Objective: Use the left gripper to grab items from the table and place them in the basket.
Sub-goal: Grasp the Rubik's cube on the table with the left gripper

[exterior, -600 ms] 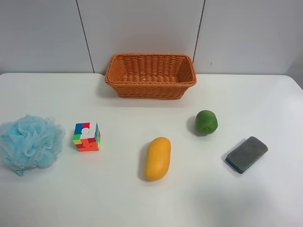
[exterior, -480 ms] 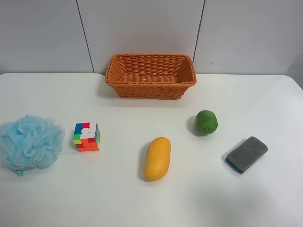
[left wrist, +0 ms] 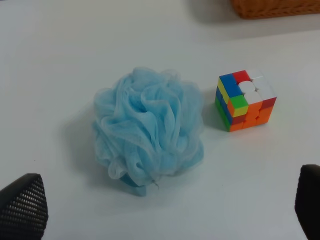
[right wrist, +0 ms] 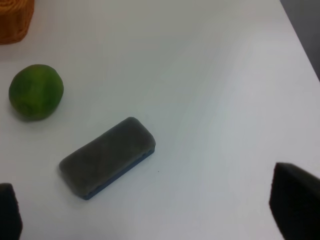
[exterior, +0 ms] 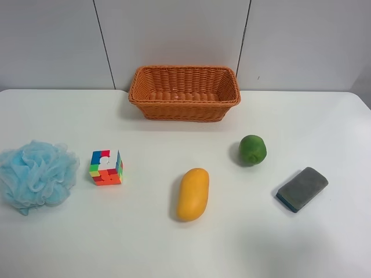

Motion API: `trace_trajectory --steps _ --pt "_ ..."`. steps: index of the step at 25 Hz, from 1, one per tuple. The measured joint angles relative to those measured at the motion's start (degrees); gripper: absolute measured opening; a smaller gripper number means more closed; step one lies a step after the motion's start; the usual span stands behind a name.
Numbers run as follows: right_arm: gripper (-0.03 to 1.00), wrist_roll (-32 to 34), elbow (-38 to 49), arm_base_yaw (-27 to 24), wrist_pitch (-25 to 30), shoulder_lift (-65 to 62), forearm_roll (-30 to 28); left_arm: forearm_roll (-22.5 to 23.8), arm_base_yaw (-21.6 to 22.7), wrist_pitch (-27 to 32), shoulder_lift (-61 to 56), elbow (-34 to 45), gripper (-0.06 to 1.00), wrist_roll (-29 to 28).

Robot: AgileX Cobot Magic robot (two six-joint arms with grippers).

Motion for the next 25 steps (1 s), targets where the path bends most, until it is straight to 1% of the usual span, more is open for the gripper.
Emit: trace_trajectory --steps 11,14,18,25 --pt "0.99 0.00 0.00 0.00 0.00 0.00 0.00 0.00 0.00 0.00 0.00 0.00 0.99 0.00" --pt "0.99 0.00 0.00 0.00 0.00 0.00 0.00 0.00 0.00 0.23 1.85 -1.35 0.99 -0.17" --pt "0.99 0.00 0.00 0.00 0.00 0.00 0.00 0.05 0.00 1.64 10.87 -7.39 0.99 -1.48" --pt "0.99 0.00 0.00 0.00 0.00 0.00 0.00 0.75 0.00 6.45 34.76 -22.01 0.99 -4.00"
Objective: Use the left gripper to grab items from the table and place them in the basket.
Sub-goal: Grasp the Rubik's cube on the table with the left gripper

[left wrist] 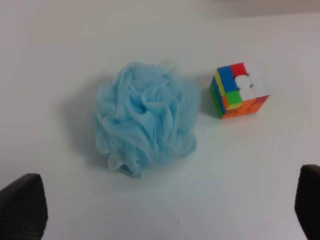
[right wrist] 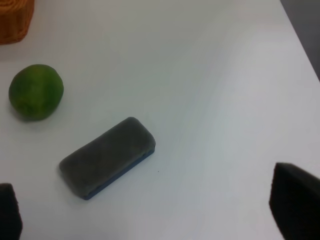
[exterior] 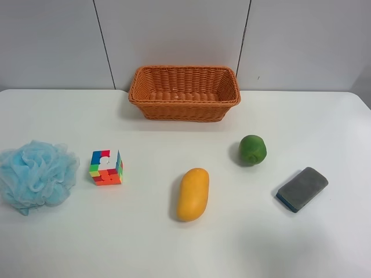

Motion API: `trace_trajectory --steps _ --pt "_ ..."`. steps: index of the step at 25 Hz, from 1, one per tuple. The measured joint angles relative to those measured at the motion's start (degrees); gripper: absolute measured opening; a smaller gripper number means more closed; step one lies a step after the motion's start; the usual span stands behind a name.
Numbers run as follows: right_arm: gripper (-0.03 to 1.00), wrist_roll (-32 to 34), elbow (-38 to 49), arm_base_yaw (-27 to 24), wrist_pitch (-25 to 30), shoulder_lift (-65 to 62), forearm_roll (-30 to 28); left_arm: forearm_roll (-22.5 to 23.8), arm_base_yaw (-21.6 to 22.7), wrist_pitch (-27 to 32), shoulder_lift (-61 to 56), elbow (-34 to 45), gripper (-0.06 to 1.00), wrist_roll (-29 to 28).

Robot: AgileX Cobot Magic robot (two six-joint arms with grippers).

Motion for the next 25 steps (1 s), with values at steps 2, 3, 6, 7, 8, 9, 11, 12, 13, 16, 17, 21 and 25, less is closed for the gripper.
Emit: trace_trajectory --steps 2,3,6,7,8,9,11,12,13,16,17,21,25 --pt "0.99 0.00 0.00 0.00 0.00 0.00 0.00 0.45 0.00 0.36 6.37 -3.63 0.99 -0.55" --pt "0.99 0.00 0.00 0.00 0.00 0.00 0.00 0.80 0.00 0.44 9.59 -5.12 0.99 -0.84" --pt "0.99 0.00 0.00 0.00 0.00 0.00 0.00 1.56 0.00 0.32 17.73 -8.13 0.99 -2.67" --pt "0.99 0.00 0.00 0.00 0.00 0.00 0.00 1.59 0.00 0.19 20.32 -8.72 0.99 -3.50" --pt "0.99 0.00 0.00 0.00 0.00 0.00 0.00 1.59 0.00 -0.10 22.67 -9.27 0.99 -4.06" --pt "0.99 0.00 0.00 0.00 0.00 0.00 0.00 1.54 0.00 -0.35 24.44 -9.62 0.99 -4.54" --pt "0.99 0.00 0.00 0.00 0.00 0.00 0.00 1.15 -0.52 -0.87 28.01 -9.99 0.99 -5.53" --pt "0.99 0.00 0.00 0.00 0.00 0.00 0.00 1.15 -1.25 -1.41 29.49 -10.04 0.99 -6.55" --pt "0.99 0.00 0.00 0.00 0.00 0.00 0.00 1.36 -2.52 -1.90 30.60 -10.06 0.99 -7.48" --pt "0.99 0.00 0.00 0.00 0.00 0.00 0.00 3.30 -7.97 -3.60 33.94 -10.06 0.99 -12.73" --pt "0.99 0.00 0.00 0.00 0.00 0.00 0.00 4.08 -10.23 -4.16 34.84 -10.06 0.99 -14.85" --pt "0.99 0.00 0.00 0.00 0.00 0.00 0.00 6.41 -18.30 -7.05 39.74 -10.11 0.99 -22.88" --pt "0.99 0.00 0.00 0.00 0.00 0.00 0.00 6.69 -23.98 -10.03 45.93 -10.11 0.99 -28.10"
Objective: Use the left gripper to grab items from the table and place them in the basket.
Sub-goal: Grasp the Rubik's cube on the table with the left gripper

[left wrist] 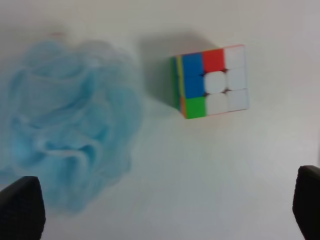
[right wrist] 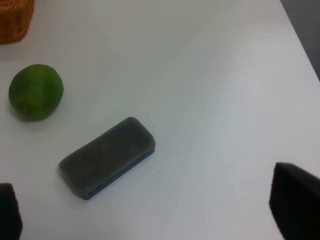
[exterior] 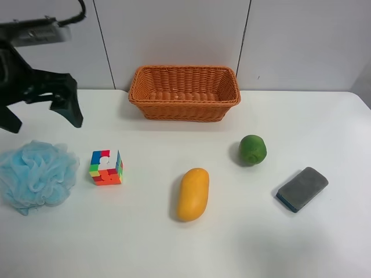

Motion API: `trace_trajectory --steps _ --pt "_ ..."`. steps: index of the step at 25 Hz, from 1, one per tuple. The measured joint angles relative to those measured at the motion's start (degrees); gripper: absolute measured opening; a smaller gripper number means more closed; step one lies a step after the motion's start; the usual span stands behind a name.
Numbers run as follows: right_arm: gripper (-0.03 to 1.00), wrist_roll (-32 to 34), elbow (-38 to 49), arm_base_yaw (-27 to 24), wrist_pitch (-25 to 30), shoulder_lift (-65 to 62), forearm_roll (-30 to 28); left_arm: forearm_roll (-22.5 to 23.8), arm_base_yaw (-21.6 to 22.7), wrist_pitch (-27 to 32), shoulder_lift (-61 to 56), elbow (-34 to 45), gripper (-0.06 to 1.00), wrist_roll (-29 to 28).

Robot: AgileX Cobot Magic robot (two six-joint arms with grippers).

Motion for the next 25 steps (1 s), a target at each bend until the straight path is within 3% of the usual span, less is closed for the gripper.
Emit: trace_trajectory --steps 7,25 --pt "0.99 0.00 0.00 0.00 0.00 0.00 0.00 -2.26 -4.47 -6.26 9.36 0.00 0.99 -3.30" --pt "0.99 0.00 0.00 0.00 0.00 0.00 0.00 -4.30 -4.53 -16.35 23.18 0.00 0.99 -3.50"
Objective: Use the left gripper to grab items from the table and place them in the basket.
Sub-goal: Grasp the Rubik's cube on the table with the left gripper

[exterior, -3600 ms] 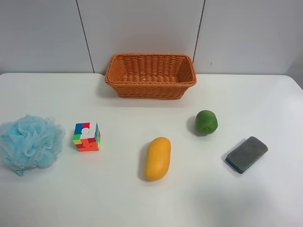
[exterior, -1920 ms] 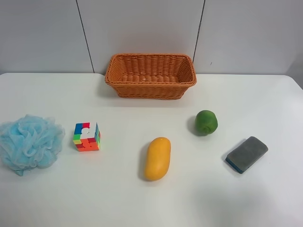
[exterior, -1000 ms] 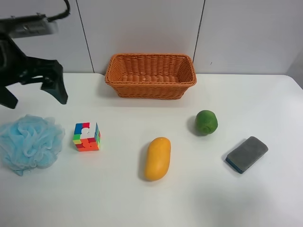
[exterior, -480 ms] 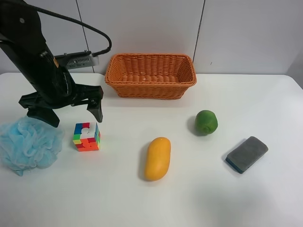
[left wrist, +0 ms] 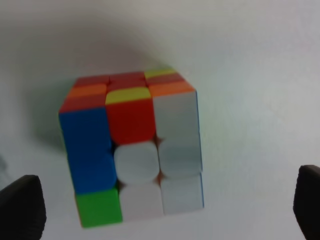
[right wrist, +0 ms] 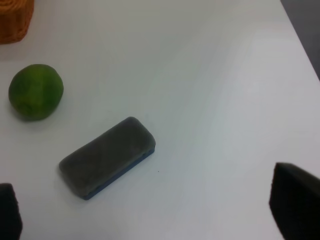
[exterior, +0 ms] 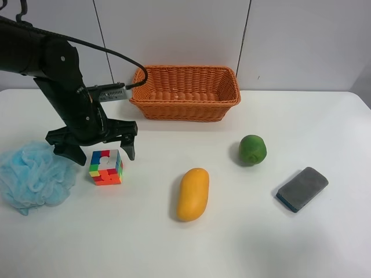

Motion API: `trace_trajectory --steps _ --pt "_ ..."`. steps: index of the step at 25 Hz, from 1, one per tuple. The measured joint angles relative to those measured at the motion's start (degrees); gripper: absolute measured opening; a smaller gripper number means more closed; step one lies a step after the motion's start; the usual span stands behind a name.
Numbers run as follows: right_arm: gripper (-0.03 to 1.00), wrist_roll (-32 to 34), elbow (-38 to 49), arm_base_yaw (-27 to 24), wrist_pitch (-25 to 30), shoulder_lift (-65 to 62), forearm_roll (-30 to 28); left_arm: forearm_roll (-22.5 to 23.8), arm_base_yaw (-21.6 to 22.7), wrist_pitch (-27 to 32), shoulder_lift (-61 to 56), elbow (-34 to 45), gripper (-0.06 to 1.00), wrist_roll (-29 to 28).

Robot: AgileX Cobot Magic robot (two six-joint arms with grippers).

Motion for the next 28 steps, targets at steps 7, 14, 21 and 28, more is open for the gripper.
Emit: trace_trajectory --steps 7,14,21,28 --pt "0.99 0.00 0.00 0.00 0.00 0.00 0.00 0.32 0.00 -2.63 4.27 -0.02 0.99 0.00" --pt "0.99 0.00 0.00 0.00 0.00 0.00 0.00 0.54 0.00 -3.90 7.62 -0.07 0.99 0.00" --pt "0.99 0.00 0.00 0.00 0.00 0.00 0.00 0.66 0.00 -5.32 8.02 -0.07 0.69 0.00" --pt "0.99 0.00 0.00 0.00 0.00 0.00 0.00 0.68 0.00 -5.66 8.02 -0.07 0.57 0.00"
